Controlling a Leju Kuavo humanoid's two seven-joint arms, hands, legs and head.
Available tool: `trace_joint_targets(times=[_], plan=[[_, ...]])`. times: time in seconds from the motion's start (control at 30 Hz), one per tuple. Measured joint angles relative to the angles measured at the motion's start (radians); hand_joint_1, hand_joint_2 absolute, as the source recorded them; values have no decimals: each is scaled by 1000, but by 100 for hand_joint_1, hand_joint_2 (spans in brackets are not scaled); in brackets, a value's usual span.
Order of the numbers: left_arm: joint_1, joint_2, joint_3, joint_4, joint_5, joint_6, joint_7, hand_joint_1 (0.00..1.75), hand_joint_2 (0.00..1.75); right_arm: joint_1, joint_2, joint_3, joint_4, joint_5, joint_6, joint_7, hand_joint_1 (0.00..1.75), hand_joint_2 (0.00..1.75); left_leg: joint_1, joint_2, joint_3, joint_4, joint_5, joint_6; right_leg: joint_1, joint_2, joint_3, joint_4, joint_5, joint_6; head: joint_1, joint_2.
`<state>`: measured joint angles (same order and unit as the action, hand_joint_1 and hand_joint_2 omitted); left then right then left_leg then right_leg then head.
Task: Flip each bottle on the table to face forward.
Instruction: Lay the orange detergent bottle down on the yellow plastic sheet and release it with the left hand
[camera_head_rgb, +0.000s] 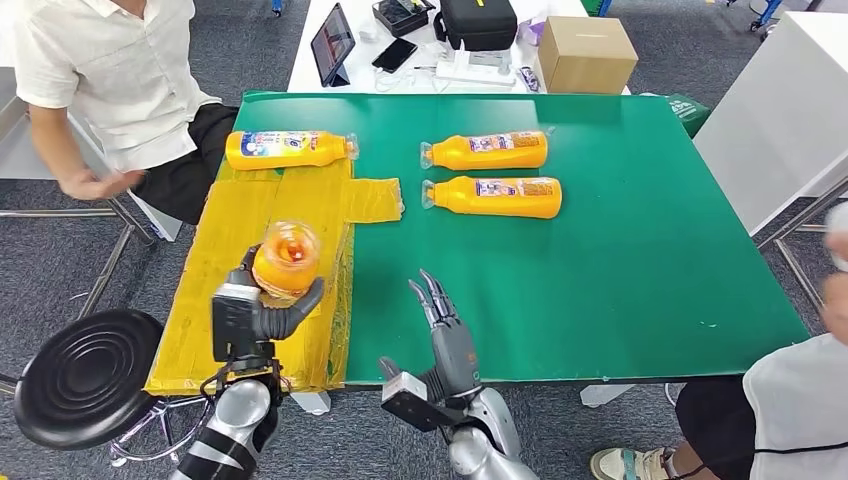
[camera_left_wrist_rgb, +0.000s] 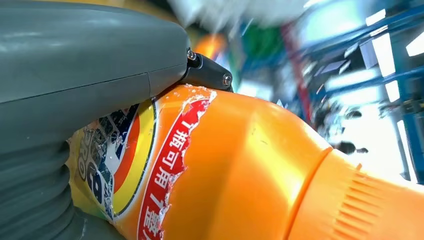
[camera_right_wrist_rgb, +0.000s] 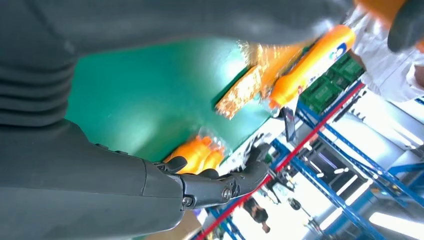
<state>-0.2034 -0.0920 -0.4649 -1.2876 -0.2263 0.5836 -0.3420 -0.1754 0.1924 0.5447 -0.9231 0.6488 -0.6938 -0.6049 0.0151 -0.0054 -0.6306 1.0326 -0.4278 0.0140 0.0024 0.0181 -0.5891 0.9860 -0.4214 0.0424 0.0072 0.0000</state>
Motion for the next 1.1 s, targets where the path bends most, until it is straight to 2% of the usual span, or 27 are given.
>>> trace_joint_targets(times=[0.1,0.2,0.37,0.47,0.67,0.83,0.93,0.97,1.0,1.03,1.1], plan=[[-35,4,39,68,-306,86,87,175,175,42,6,-50,-45,63,-1,-7,0,0,0,0,0,0,0,0,0,0,0,0,0,0,0,0],[-79,5,87,160,-580,107,187,175,175,77,14,-75,-87,92,-2,-12,0,0,0,0,0,0,1,-1,0,0,0,0,0,0,0,0],[-129,8,127,269,-725,93,259,175,175,107,23,-91,-130,94,-2,-14,0,0,0,0,0,0,2,-1,0,0,-1,1,0,0,0,0],[-169,10,131,346,-832,26,322,175,175,112,23,-91,-144,70,-2,-10,0,0,0,0,0,0,2,-1,0,0,-1,1,0,0,0,0],[-289,9,115,548,-989,-194,391,175,175,111,23,-68,-151,17,2,3,0,0,0,0,0,0,3,-1,0,0,-1,2,1,0,0,0],[-392,3,86,682,-1038,-301,416,175,175,100,23,-45,-146,-9,7,2,0,0,0,-1,0,0,3,-1,0,-1,0,2,1,0,0,0],[-432,-1,73,734,-1045,-324,420,170,175,91,23,-39,-138,-16,7,1,0,0,0,-1,0,0,3,-1,0,-2,0,2,1,0,0,0],[-440,-1,71,746,-1045,-326,421,164,175,89,23,-38,-136,-17,7,0,0,0,0,-2,0,0,4,-1,0,-2,0,3,1,0,0,0],[-446,-2,69,755,-1046,-329,421,145,175,88,23,-38,-134,-17,7,0,0,0,0,-2,0,0,4,-1,0,-2,0,3,1,0,0,0],[-452,-3,68,763,-1047,-334,421,115,175,87,23,-38,-132,-19,7,0,0,0,0,-2,0,0,4,-1,0,-2,0,3,1,0,0,0],[-465,-5,65,779,-1049,-353,422,39,175,85,23,-37,-127,-23,6,-2,0,0,0,-3,0,0,4,-1,0,-3,0,3,1,0,0,0]])
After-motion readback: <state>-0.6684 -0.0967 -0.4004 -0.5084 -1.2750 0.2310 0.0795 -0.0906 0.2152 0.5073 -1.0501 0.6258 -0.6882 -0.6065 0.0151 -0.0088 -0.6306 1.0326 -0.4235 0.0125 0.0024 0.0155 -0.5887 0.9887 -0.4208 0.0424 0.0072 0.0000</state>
